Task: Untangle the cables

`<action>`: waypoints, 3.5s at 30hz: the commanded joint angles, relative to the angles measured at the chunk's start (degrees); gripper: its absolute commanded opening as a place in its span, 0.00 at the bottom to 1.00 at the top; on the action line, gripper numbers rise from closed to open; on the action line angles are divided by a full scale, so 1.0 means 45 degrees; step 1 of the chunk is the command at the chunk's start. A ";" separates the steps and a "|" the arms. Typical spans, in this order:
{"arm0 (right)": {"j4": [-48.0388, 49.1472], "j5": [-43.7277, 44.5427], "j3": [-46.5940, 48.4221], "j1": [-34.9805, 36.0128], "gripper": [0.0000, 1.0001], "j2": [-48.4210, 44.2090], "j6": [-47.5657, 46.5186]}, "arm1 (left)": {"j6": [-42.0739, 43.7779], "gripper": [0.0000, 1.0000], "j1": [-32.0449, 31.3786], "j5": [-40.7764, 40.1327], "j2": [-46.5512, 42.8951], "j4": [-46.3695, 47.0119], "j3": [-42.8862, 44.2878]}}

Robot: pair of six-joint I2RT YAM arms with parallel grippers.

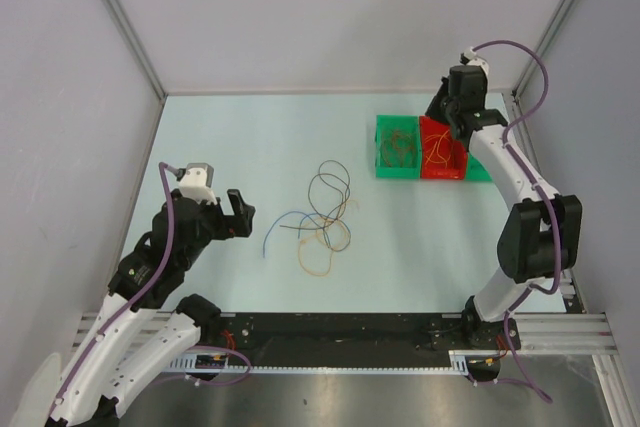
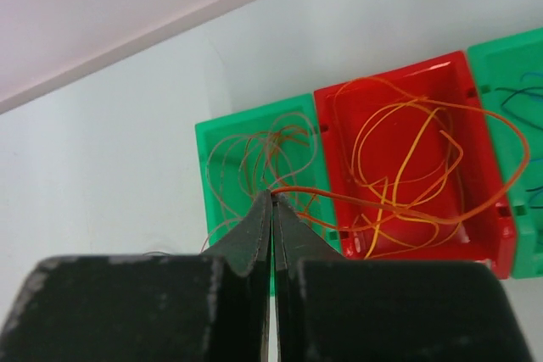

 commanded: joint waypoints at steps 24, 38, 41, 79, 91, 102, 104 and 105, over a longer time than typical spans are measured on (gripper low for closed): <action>0.1969 -0.1420 -0.0708 -0.1661 0.00 0.2531 0.2399 | 0.0047 1.00 0.0212 0.0122 0.0209 0.0370 0.0032; 0.1461 -0.0775 -0.0708 -0.0548 0.00 0.3819 0.2419 | 0.0086 1.00 0.0427 0.0298 0.0249 0.0448 0.0012; 0.1461 -0.0971 -0.0708 -0.0548 0.00 0.3880 0.2342 | 0.0106 1.00 0.0427 0.0337 0.0171 0.0449 0.0012; -0.1469 -0.0170 0.0424 -0.2716 0.51 0.2179 0.0896 | 0.0125 1.00 0.0446 0.0376 0.0132 0.0468 0.0012; -0.1137 -0.0404 0.0503 -0.2911 0.40 0.3098 0.0720 | 0.0106 1.00 0.0563 0.0376 0.0288 0.0468 0.0012; -0.0903 -0.0775 0.0542 -0.2853 0.07 0.3352 0.0662 | 0.0125 1.00 0.0622 0.0434 0.0308 0.0487 0.0012; -0.0941 -0.0815 0.0600 -0.2755 0.00 0.3391 0.0623 | 0.0125 1.00 0.0622 0.0454 0.0308 0.0488 0.0012; -0.0941 -0.0834 0.0600 -0.2697 0.00 0.3391 0.0603 | 0.0125 1.00 0.0641 0.0454 0.0288 0.0488 0.0012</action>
